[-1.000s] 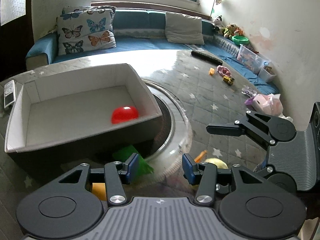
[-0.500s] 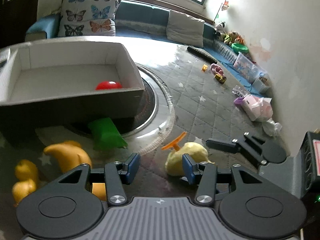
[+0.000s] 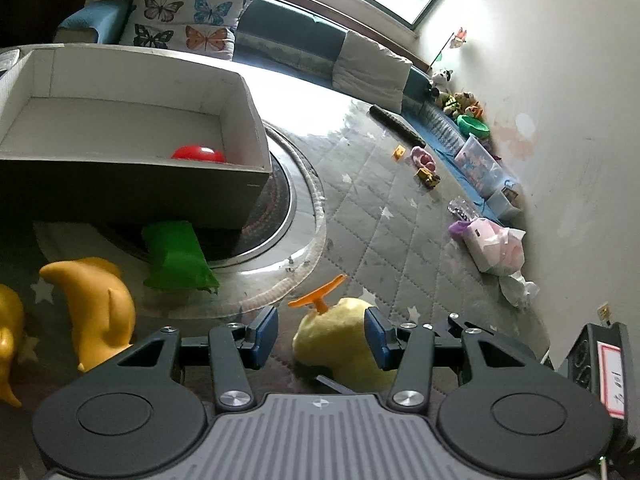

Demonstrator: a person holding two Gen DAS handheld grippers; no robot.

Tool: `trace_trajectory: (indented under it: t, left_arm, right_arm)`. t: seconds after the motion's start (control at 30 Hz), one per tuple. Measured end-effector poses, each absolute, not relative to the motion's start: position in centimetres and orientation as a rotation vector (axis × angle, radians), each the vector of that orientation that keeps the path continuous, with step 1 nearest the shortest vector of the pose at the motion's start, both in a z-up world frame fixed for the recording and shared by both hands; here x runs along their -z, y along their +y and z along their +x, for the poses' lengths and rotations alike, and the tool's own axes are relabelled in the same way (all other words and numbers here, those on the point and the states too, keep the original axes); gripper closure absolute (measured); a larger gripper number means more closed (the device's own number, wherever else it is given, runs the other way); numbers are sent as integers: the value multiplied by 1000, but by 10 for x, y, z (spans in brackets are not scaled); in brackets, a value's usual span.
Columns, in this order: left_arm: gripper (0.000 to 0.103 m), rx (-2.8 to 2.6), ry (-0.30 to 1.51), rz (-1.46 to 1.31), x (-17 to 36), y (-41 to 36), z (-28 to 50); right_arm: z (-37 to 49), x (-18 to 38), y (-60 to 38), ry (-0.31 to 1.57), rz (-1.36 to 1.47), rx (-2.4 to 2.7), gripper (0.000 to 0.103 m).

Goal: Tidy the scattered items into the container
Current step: 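Move the left tool down to the yellow plush chick, then close the left tool fingers on the yellow plush chick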

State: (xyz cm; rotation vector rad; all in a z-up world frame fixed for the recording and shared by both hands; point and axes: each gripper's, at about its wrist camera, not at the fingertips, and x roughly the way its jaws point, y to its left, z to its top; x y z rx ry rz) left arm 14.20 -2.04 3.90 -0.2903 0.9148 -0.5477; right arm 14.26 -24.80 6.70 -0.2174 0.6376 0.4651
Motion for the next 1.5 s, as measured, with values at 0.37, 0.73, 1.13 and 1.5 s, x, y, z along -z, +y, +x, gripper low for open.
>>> trace_trajectory:
  t: [0.37,0.73,1.13,1.5]
  left_arm:
    - [53,557,912,-297,-38,-24,138]
    - [56,543,949,-333,-24,-24,141]
    - [56,545,964,-355,-18,-28,151]
    - [62,558,947,-375,-21,-22,149]
  right_arm:
    - [123,-78,-234,572,-264,-537,38]
    - [129,-73,-236,604,-232,-520,44]
    - [137,-66,-248,650,-146,-493,55]
    - [135,-70,-246,640,-150,-498,59]
